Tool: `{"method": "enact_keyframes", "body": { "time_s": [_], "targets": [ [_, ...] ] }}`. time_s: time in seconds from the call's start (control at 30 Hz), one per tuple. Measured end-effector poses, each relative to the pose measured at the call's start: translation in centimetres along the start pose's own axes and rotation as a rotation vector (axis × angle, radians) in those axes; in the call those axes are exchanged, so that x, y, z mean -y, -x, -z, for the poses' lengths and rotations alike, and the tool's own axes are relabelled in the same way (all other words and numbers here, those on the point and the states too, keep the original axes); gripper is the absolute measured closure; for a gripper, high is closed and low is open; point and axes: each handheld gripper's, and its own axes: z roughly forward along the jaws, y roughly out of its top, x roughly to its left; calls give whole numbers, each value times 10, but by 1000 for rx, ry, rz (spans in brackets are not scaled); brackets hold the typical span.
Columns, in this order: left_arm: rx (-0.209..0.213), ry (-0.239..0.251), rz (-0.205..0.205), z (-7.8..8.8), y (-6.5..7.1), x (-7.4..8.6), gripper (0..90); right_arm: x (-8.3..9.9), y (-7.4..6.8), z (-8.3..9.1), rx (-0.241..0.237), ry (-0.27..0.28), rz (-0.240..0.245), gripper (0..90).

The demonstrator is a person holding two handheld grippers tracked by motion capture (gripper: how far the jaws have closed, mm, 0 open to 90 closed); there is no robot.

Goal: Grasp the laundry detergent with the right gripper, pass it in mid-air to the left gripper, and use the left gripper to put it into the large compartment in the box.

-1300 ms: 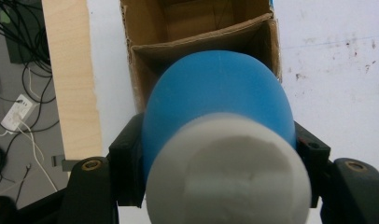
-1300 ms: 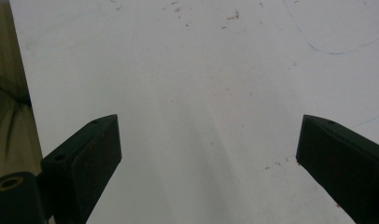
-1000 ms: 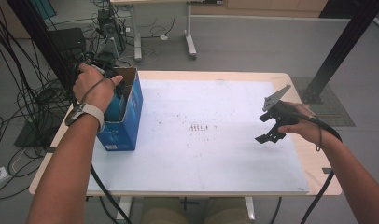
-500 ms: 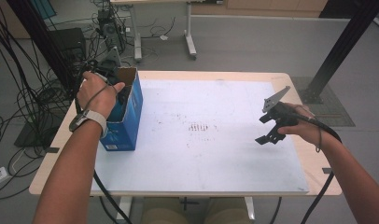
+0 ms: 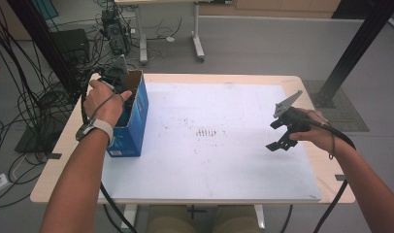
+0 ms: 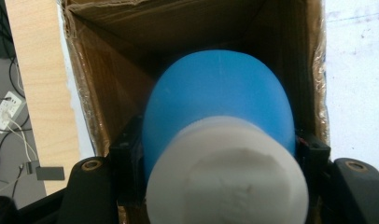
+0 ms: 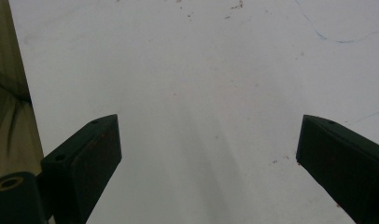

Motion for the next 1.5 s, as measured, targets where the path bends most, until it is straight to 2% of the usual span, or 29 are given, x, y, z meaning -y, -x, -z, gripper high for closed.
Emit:
{"method": "enact_keyframes", "body": {
  "time_s": [0.37,1.5],
  "targets": [
    [3,-5,-5,-10,0,2,370,0,0,-2,-4,-3,-3,67],
    [-2,-15,-12,-10,1,1,368,0,-1,-3,-7,-7,-2,67]
  ]
}}
